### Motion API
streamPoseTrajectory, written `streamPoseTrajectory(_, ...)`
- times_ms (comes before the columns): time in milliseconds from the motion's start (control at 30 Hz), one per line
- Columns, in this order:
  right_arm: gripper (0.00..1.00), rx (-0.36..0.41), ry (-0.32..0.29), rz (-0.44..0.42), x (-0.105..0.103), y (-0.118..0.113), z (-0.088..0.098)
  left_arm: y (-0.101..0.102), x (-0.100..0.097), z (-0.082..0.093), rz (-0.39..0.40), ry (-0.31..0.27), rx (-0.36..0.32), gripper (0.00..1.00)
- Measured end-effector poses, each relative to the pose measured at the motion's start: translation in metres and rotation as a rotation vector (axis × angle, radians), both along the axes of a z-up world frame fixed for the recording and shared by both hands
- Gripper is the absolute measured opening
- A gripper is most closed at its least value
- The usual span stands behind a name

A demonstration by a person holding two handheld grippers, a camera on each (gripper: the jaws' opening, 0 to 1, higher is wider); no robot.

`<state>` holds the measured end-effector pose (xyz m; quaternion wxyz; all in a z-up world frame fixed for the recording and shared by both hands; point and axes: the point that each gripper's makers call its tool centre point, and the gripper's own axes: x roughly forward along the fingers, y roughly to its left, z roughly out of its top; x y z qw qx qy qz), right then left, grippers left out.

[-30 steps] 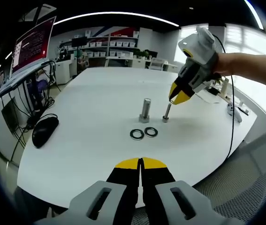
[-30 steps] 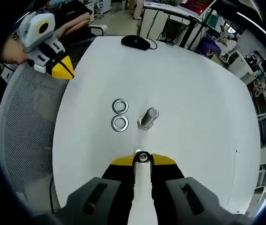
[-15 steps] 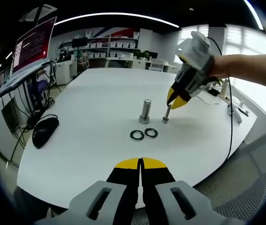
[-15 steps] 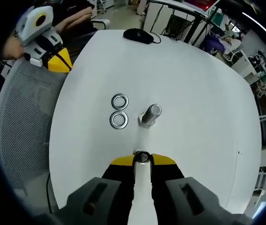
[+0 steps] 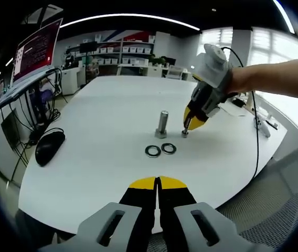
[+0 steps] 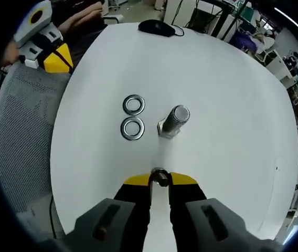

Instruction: Place the washer onto the threaded stud by aligning its center hole with the stud, sliding it down to the base, and recovering from edge contact or off-axis alignment until the washer reaches the visible bottom stop.

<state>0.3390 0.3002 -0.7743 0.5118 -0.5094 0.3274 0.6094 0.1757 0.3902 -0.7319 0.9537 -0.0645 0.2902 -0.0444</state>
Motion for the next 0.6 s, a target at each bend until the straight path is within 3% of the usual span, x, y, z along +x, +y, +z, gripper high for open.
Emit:
streamPoseTrajectory(367,0.15,-0.008,0.039,-0.057,-0.0004,0.0014,-0.0099,-0.0018,0.0002,-0.0014,-0.014,0.004,-0.007,0.0)
streamPoseTrajectory(600,0.26,0.027,0.091,-0.153,-0.0034,-0.0058,-0.0108,-0.0018,-0.0001,-0.0015,-0.013,0.007,-0.008,0.0)
